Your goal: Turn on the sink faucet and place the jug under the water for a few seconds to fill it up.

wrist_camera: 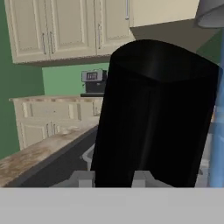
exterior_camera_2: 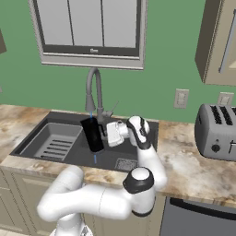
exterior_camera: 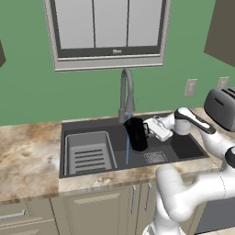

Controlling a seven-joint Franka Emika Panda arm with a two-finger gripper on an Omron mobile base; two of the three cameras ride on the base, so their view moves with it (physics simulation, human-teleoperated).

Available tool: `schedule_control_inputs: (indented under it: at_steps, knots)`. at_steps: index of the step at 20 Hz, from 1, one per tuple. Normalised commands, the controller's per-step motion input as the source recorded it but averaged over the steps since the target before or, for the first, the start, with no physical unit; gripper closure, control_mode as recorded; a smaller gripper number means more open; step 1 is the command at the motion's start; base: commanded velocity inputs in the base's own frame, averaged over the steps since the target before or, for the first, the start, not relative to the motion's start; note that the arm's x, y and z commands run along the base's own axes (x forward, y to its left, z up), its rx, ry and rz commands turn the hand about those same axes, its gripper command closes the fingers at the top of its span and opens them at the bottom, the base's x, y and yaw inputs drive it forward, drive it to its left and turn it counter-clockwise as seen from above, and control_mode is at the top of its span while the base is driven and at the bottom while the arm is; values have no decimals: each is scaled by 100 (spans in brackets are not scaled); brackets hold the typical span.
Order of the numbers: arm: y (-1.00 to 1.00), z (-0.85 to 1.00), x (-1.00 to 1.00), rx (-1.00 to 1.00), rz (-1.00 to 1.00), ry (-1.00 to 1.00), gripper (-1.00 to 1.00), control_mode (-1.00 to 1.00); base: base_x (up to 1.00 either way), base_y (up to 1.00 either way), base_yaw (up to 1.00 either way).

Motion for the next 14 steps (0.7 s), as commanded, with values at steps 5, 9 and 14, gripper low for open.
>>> schedule_control_inputs:
  at_steps: [5,9,14]
  knots:
    - [11,-15,21,-2,-4,0,100,-100,0,0,0]
    - [12,-5,28,0,-2,0,100,-100,0,0,0]
    - [12,-3,29,0,-1,0,100,-100,0,0,0]
